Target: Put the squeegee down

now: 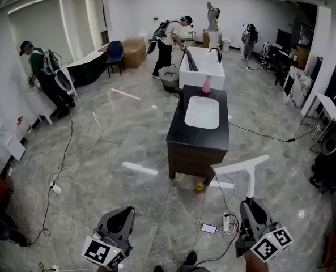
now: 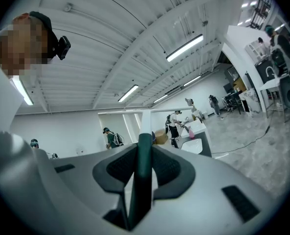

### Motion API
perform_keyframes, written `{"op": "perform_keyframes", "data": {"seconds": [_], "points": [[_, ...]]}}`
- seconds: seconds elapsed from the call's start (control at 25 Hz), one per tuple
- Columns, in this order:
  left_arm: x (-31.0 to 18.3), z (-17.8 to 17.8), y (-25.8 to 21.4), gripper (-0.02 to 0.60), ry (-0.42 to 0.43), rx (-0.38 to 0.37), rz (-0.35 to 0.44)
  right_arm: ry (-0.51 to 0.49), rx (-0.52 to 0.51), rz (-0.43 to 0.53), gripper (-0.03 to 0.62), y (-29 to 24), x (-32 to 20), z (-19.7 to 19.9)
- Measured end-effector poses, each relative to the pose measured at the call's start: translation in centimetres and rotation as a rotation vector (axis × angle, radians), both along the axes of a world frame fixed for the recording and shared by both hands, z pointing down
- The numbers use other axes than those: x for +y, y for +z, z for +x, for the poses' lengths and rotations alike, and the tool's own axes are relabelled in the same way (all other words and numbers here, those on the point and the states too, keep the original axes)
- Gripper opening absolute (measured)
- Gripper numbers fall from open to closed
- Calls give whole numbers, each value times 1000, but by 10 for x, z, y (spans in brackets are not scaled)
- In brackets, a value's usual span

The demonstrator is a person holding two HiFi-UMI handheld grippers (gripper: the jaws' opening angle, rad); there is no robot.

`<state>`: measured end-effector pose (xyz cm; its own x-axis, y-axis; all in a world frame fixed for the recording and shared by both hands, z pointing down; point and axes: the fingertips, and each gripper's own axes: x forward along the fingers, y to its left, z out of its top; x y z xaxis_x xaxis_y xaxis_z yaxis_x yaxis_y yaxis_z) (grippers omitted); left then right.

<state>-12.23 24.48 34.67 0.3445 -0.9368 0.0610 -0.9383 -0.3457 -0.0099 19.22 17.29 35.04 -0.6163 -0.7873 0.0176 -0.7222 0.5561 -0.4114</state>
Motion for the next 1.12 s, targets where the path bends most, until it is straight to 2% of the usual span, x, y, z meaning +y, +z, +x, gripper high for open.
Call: {"op": "perform_keyframes", "data": {"seconds": [0.36, 0.6, 0.72, 0.88, 1.12], "points": [[-40, 38, -10, 5, -40, -5, 17, -50, -36, -9, 95, 10, -56, 29], [-59, 56, -11, 5, -33, -33, 8, -54, -57, -13, 95, 15, -72, 46], [-65, 61, -11, 5, -36, -38, 7, -49, -60, -11, 95, 17, -78, 52], [-76, 68, -10, 5, -22, -11, -9, -39, -65, -26, 95, 25, -85, 55], [-119, 54, 5, 5, 18, 11, -19, -2, -43, -33, 95, 28, -111, 52]]}}
